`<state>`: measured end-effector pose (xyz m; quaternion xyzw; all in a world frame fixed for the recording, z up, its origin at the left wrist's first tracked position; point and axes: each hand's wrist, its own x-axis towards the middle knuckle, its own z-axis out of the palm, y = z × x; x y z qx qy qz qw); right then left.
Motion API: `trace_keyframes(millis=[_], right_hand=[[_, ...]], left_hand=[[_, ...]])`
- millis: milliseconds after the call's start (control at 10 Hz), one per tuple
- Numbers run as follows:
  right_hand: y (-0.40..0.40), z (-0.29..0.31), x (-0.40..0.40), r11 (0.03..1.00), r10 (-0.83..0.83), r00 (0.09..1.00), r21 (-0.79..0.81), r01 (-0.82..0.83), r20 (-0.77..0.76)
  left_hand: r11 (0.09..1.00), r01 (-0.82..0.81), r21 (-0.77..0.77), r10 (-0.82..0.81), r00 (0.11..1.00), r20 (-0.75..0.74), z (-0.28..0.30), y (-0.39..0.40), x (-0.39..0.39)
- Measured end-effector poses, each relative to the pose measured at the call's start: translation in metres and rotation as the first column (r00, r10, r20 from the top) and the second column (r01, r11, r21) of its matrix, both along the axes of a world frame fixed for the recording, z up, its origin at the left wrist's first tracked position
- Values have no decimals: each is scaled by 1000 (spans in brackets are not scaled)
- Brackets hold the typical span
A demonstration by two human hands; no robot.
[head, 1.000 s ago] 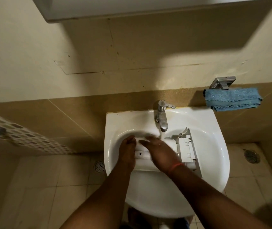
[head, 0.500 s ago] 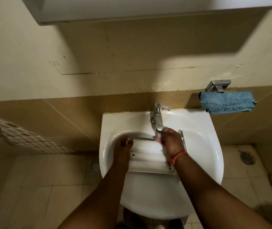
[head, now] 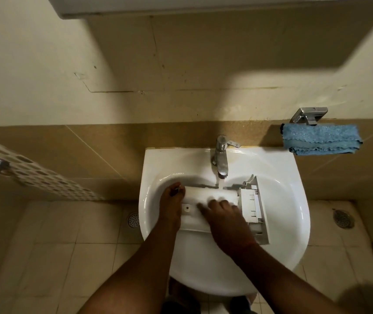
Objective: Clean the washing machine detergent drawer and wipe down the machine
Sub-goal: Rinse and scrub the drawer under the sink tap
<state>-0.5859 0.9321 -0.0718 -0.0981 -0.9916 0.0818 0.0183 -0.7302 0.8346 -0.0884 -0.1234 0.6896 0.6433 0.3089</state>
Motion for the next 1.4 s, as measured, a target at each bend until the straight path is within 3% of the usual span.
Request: trace_keyframes(millis=[100, 200, 300, 400, 500, 600, 700, 800, 900, 1000, 1200, 1300, 1400], right_hand=[[11, 8, 11, 977, -209, 977, 60, 207, 34], [-12, 9, -15, 995, -77, 997, 55, 78, -19], [-18, -4, -36, 969, 15, 996, -243, -37, -89], [11, 2, -47, 141, -658, 737, -936, 321, 154], [50, 10, -49, -673, -652, 601, -717, -180, 462], [49, 19, -54, -795, -524, 704, -570, -205, 478], [4, 19, -50, -113, -391, 903, -983, 142, 176], [-28, -4, -21, 851, 126, 992, -512, -118, -20], [-15, -6, 21, 980, 5, 1000, -197, -3, 7], [6, 10, 42, 979, -97, 995, -183, 94, -5], [46, 58, 45, 854, -418, 900, -395, 340, -128], [46, 67, 35, 866, -332, 935, -433, 249, -127], [41, 78, 24, 837, -300, 937, -522, 166, -182]], left_hand=[[1000, 4, -9, -4, 1000, -13, -2, 2, 5], [1000, 21, -18, -21, 1000, 14, -1, 4, 8], [1000, 25, -13, -24, 999, 43, -2, 1, 6], [999, 22, -27, -21, 1000, 21, -3, -1, 7], [1000, 3, -11, -3, 1000, 22, -8, -2, 8], [1000, 11, -1, -10, 999, 40, -8, -2, 9], [1000, 9, 10, -10, 999, 44, -1, -1, 6], [1000, 12, -29, -9, 996, 89, -1, -2, 3], [1000, 0, -30, 2, 999, 53, -5, -5, 4], [999, 32, -38, -32, 999, 1, 2, -5, 5], [986, 144, -81, -160, 953, -256, 45, -7, 1], [965, 232, -121, -262, 878, -400, 74, -11, 1], [903, 328, -278, -429, 652, -625, 94, -13, 5]])
